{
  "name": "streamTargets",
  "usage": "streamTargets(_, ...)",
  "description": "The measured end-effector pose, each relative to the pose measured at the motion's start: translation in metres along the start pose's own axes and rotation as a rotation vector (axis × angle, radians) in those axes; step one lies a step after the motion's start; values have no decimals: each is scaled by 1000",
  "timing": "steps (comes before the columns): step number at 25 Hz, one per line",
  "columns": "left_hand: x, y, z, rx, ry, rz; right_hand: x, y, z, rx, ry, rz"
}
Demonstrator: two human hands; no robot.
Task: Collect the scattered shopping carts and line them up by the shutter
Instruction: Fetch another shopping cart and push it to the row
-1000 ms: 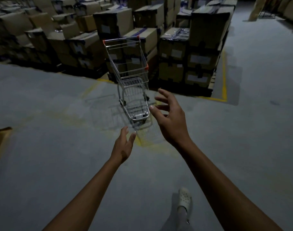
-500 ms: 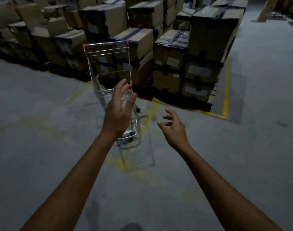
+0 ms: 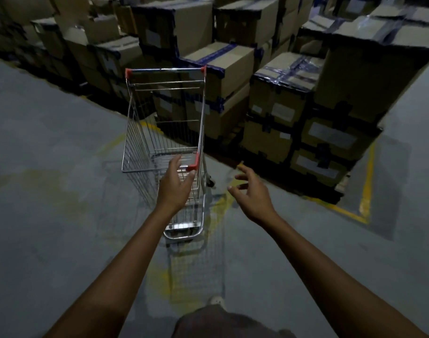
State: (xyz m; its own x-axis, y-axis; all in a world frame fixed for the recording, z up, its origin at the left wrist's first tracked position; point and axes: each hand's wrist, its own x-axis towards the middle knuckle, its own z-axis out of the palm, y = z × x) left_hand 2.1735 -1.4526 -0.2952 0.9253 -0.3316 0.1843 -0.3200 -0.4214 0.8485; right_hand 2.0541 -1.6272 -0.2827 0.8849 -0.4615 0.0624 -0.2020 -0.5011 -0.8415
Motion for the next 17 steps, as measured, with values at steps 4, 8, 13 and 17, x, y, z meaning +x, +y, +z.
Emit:
streamTargets(4, 93, -9, 25, 71, 5, -100, 110, -10, 1, -24, -140, -65)
streamTargets(8, 163, -24, 51, 151, 9, -156, 213, 7, 21, -109, -302, -151)
streamTargets(13, 247, -55, 108, 300, -48, -285, 351, 46, 44, -289, -477, -340)
streamTargets(17, 296, -68, 175, 210, -52, -533, 436, 84, 58, -439, -686, -405)
